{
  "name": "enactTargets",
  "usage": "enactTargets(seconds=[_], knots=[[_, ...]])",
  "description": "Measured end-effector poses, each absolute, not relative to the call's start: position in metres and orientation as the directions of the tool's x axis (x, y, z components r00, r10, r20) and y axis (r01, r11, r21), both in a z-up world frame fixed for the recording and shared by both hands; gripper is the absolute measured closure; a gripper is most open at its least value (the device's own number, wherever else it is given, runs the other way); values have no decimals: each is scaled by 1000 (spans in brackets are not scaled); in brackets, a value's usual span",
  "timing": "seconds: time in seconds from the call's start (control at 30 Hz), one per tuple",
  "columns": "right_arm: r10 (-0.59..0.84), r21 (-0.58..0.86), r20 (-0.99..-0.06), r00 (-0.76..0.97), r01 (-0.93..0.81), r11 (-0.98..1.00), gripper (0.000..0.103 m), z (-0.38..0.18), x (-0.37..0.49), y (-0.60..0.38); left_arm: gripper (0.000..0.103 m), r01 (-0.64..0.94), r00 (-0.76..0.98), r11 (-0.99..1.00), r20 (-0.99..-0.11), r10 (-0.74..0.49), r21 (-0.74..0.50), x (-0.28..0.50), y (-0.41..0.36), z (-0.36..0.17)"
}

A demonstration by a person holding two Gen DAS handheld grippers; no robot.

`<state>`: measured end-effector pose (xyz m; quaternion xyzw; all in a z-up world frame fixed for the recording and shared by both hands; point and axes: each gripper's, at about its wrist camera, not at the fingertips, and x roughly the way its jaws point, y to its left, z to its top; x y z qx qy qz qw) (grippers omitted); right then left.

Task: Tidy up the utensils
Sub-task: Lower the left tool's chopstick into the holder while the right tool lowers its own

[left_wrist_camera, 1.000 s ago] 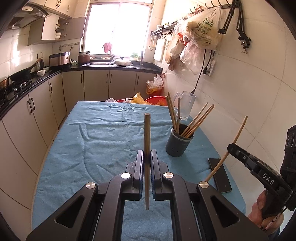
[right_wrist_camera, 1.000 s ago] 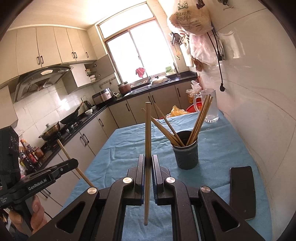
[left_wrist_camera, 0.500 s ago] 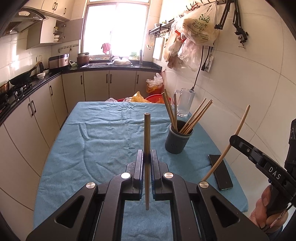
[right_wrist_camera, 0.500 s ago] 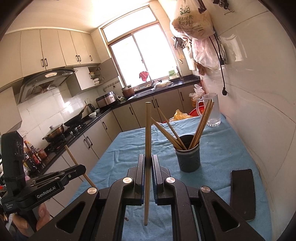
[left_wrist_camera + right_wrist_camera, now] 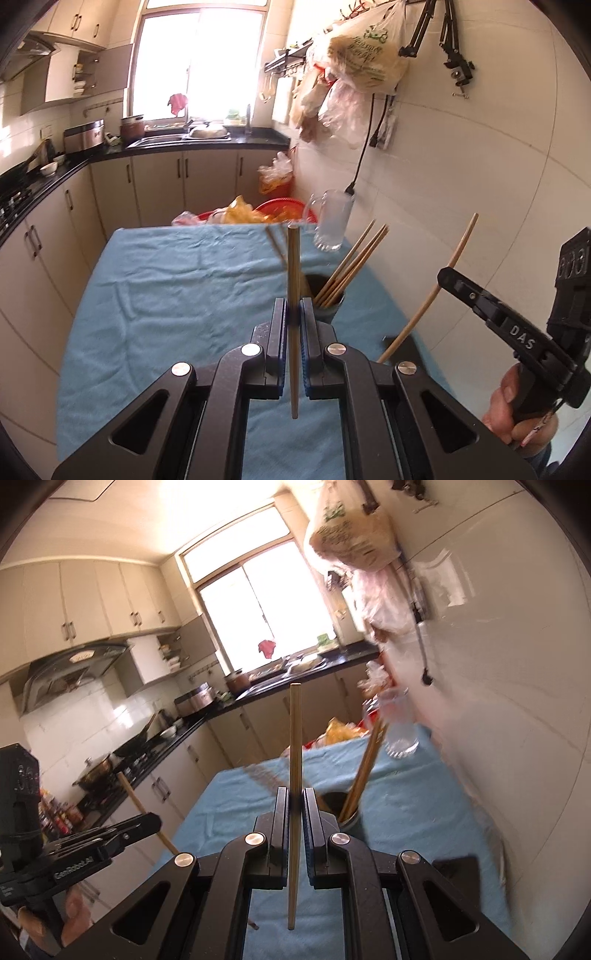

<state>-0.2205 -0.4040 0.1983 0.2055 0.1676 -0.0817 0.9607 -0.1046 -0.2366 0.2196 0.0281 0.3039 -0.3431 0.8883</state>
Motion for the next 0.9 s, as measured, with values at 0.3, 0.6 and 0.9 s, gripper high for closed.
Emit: enactTargets(seconds=[0.3,0.6,0.9], knots=[[-184,393,-291,939,293,872,95,231,-198,-451,97,636,610,749,-472,-636,-187,-68,-289,260],[-232,335,-276,933,320,886,95,230,-150,-457,97,606,637,767,-449,-626,-211,-20,-330,248],[-234,267,-367,900,343,901,95,192,-112,-460,97,595,616,774,-495,-613,-218,0,-333,207]])
